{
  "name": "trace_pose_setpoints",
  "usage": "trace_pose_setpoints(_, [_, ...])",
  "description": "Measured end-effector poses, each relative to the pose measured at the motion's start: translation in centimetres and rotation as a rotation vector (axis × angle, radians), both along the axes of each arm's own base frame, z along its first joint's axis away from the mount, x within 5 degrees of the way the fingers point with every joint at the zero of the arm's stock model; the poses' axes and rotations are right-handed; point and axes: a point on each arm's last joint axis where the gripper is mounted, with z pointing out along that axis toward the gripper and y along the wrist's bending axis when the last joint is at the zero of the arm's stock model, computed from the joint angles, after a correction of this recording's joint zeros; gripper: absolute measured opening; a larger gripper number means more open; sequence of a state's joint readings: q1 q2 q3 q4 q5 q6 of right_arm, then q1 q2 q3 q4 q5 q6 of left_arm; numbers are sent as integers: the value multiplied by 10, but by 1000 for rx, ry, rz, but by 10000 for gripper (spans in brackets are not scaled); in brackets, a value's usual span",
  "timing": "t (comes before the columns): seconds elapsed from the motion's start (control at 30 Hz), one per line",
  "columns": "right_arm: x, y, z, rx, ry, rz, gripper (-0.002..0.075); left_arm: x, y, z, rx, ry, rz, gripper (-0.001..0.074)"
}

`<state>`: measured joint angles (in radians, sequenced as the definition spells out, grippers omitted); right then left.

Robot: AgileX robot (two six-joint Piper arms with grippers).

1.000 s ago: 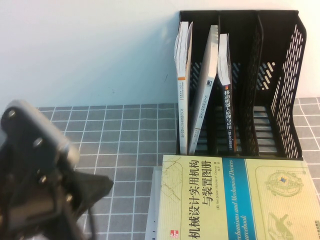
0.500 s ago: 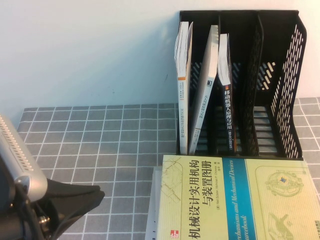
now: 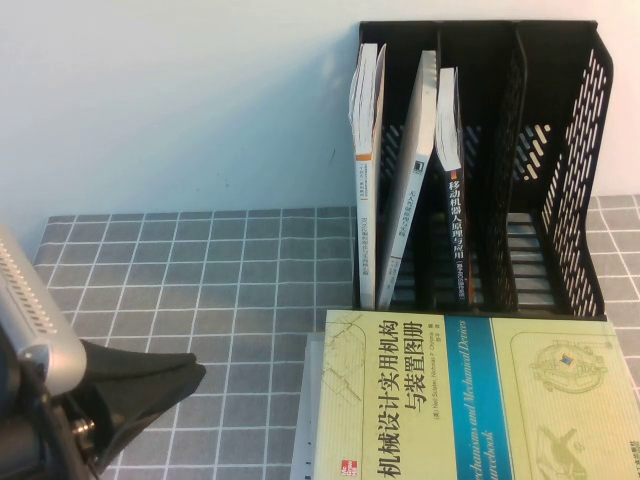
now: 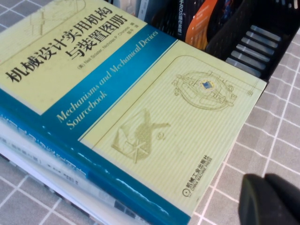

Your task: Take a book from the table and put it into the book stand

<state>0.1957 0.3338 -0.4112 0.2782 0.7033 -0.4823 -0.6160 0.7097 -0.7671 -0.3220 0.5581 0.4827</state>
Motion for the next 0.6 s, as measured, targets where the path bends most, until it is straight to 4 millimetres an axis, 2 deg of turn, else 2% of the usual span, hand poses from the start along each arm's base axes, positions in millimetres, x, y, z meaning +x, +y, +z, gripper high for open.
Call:
trace_pose_setpoints(0.17, [0, 0, 0, 0, 1, 0, -3, -8, 8, 6, -36, -22, 19, -2])
trace_pose_setpoints(0.37, [0, 0, 0, -1, 3, 1, -3, -19, 34, 9, -157, -43, 202, -2])
trace_pose_setpoints(0.47, [0, 0, 0, -1, 3, 1, -3, -24, 47, -6, -239, -90, 326, -2])
trace_pose_setpoints(0.6, [0, 0, 0, -1, 3, 1, -3, -31, 61, -46, -361, -130, 481, -2])
